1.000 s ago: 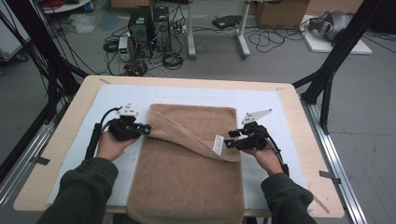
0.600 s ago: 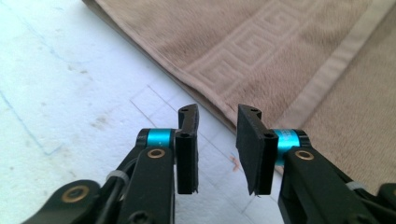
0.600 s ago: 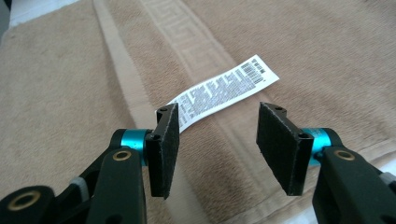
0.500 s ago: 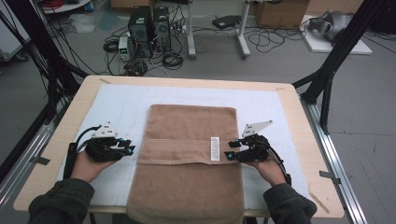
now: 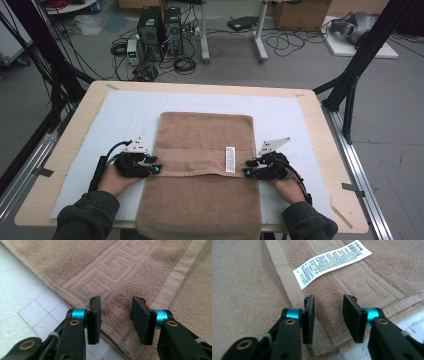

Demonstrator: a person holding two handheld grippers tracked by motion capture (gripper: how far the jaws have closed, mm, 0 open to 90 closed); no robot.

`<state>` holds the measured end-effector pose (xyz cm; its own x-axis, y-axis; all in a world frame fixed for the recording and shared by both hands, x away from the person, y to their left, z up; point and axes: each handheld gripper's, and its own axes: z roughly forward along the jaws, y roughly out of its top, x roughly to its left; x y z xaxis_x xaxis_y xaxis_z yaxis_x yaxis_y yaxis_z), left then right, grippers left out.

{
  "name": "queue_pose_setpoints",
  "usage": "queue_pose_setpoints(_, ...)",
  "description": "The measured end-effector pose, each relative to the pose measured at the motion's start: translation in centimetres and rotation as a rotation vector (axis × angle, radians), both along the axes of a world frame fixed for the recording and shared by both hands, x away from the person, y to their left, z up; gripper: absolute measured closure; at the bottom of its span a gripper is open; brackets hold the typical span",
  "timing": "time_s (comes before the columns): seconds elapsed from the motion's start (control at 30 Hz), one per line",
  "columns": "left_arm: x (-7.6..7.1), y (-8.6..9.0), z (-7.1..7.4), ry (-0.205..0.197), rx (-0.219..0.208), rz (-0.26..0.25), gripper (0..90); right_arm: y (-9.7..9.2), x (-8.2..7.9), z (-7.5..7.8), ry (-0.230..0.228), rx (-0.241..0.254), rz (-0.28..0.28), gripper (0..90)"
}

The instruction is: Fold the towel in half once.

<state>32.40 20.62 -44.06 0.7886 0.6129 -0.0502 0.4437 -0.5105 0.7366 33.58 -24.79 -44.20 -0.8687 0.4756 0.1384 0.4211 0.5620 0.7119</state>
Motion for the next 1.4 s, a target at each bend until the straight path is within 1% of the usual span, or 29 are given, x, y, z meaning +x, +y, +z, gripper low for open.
queue_pose_setpoints(0.07, -0.3, -0.2, 0.0, -0.021, 0.012, 0.003, 68.7, 0.0, 0.2, 0.0, -0.006, -0.003, 0.001, 74.0)
queue_pose_setpoints(0.13, -0.5, -0.6, 0.1, -0.037, 0.031, -0.007, 77.4, 0.0, 0.3, 0.0, -0.007, -0.005, 0.005, 78.1)
queue_pose_setpoints(0.17, -0.6, -0.7, 0.1, -0.041, 0.037, -0.005, 79.4, 0.0, 0.4, 0.0, -0.003, -0.003, 0.008, 80.0)
queue_pose_setpoints(0.2, -0.5, -0.7, 0.1, -0.040, 0.033, -0.008, 81.3, 0.0, 0.4, 0.0, 0.004, -0.001, 0.016, 82.5)
queue_pose_setpoints(0.27, -0.5, -0.5, 0.1, -0.029, 0.026, -0.013, 82.7, 0.1, 0.5, 0.2, 0.014, -0.002, 0.021, 84.5)
queue_pose_setpoints(0.33, -0.5, -0.5, 0.3, -0.032, 0.025, -0.007, 83.9, 0.1, 0.6, 0.4, 0.009, -0.001, 0.025, 85.7)
queue_pose_setpoints(0.4, -0.6, -0.2, 0.5, -0.034, 0.014, 0.000, 84.5, 0.1, 0.5, 1.0, -0.004, 0.004, 0.028, 85.8)
queue_pose_setpoints(0.47, -0.6, 0.2, 0.9, -0.036, -0.009, 0.013, 84.7, 0.0, 0.4, 1.6, -0.007, 0.020, 0.035, 85.8)
queue_pose_setpoints(0.53, -0.7, 0.6, 1.4, -0.033, -0.046, 0.027, 84.8, -0.1, 0.4, 2.3, -0.020, 0.030, 0.048, 85.9)
queue_pose_setpoints(0.6, -0.9, 0.9, 2.0, -0.031, -0.075, 0.034, 84.8, -0.2, 0.3, 3.2, -0.045, 0.040, 0.052, 85.9)
queue_pose_setpoints(0.7, -1.6, 1.2, 2.9, -0.062, -0.075, 0.029, 84.8, -0.2, -0.2, 4.2, -0.057, 0.065, 0.060, 85.8)
queue_pose_setpoints(0.73, -1.8, 1.3, 3.1, -0.071, -0.084, 0.031, 84.8, -0.2, -0.4, 4.3, -0.065, 0.064, 0.068, 85.8)
queue_pose_setpoints(0.77, -2.0, 1.3, 3.2, -0.071, -0.090, 0.031, 84.8, -0.2, -0.5, 4.4, -0.071, 0.058, 0.073, 85.8)
queue_pose_setpoints(0.8, -2.2, 1.4, 3.3, -0.070, -0.091, 0.030, 84.9, -0.2, -0.7, 4.4, -0.062, 0.062, 0.078, 85.9)
queue_pose_setpoints(0.83, -2.5, 1.3, 3.3, -0.070, -0.089, 0.026, 84.9, -0.2, -0.8, 4.3, -0.064, 0.061, 0.081, 85.8)
queue_pose_setpoints(0.87, -2.8, 1.3, 3.4, -0.072, -0.083, 0.020, 84.9, -0.2, -1.0, 4.3, -0.057, 0.061, 0.083, 85.8)
queue_pose_setpoints(1.0, -4.9, 1.3, 3.5, -0.092, -0.089, 0.008, 85.1, -0.6, -2.8, 4.8, -0.079, 0.086, 0.098, 85.9)
queue_pose_setpoints(1.03, -5.7, 1.3, 3.6, -0.098, -0.101, 0.008, 85.1, -0.7, -3.3, 5.1, -0.084, 0.092, 0.109, 85.8)
queue_pose_setpoints(1.1, -7.4, 1.5, 4.0, -0.121, -0.098, 0.004, 85.1, -1.0, -4.6, 5.6, -0.096, 0.089, 0.121, 85.8)
queue_pose_setpoints(1.17, -9.2, 1.5, 4.3, -0.121, -0.098, -0.004, 85.2, -1.1, -6.0, 6.2, -0.105, 0.097, 0.151, 85.8)
queue_pose_setpoints(1.2, -10.0, 1.6, 4.5, -0.120, -0.094, -0.015, 85.2, -1.0, -6.8, 6.5, -0.102, 0.100, 0.167, 85.8)
queue_pose_setpoints(1.27, -11.2, 1.8, 4.7, -0.103, -0.102, -0.045, 84.0, -1.0, -8.0, 6.8, -0.086, 0.124, 0.211, 83.7)
queue_pose_setpoints(1.3, -11.5, 1.9, 4.7, -0.095, -0.108, -0.051, 80.3, -1.0, -8.4, 6.9, -0.079, 0.127, 0.237, 78.8)
queue_pose_setpoints(1.33, -11.5, 2.0, 4.8, -0.092, -0.104, -0.054, 72.1, -1.0, -8.6, 7.0, -0.085, 0.128, 0.224, 71.8)
queue_pose_setpoints(1.37, -11.1, 1.9, 4.9, -0.088, -0.100, -0.049, 65.9, -1.1, -8.5, 7.0, -0.078, 0.140, 0.218, 70.7)
queue_pose_setpoints(1.4, -10.7, 1.8, 5.0, -0.092, -0.100, -0.043, 60.3, -1.3, -8.0, 6.9, -0.081, 0.152, 0.203, 67.0)
